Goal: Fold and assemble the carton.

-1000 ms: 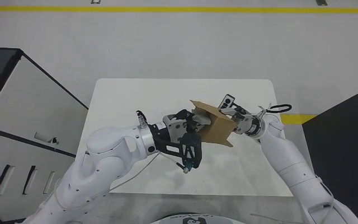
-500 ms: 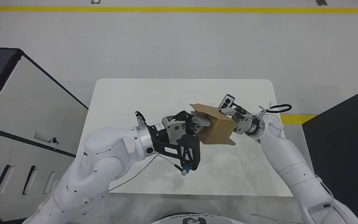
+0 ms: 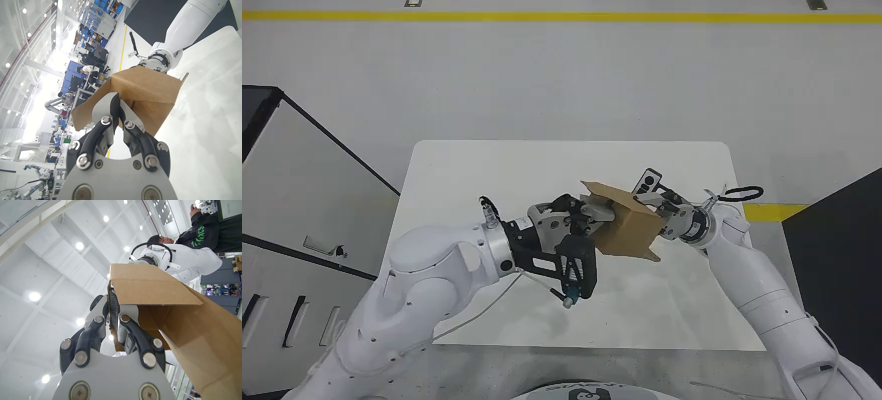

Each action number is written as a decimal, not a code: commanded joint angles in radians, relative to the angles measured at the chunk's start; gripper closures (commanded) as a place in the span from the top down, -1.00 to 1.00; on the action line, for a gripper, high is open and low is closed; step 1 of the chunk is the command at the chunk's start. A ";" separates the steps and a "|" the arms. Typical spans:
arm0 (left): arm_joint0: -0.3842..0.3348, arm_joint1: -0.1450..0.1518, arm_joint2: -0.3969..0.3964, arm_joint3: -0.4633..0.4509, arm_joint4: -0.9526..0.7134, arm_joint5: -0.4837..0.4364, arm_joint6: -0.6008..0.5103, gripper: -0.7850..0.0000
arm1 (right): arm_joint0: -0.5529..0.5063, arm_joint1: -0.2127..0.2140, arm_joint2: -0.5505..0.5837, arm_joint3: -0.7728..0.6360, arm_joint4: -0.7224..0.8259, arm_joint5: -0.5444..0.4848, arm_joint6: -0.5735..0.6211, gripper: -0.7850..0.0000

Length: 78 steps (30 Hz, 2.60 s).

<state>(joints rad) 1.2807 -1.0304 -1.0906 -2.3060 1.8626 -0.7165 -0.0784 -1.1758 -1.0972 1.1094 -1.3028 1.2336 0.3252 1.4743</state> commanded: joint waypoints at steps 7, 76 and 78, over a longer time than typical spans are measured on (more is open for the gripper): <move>-0.008 -0.002 0.011 0.006 0.001 -0.004 -0.020 -1.00 | 0.000 0.000 0.000 0.000 0.000 0.000 0.000 -1.00; 0.027 0.001 -0.048 -0.018 -0.004 0.011 -0.043 -1.00 | 0.000 0.000 0.000 0.000 0.000 0.000 0.000 -1.00; 0.039 0.003 -0.073 -0.022 -0.020 0.016 -0.041 -1.00 | 0.000 0.000 0.000 0.000 0.000 0.000 0.000 -1.00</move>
<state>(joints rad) 1.3138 -1.0286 -1.1514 -2.3267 1.8508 -0.7036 -0.1212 -1.1758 -1.0972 1.1094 -1.3028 1.2336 0.3252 1.4742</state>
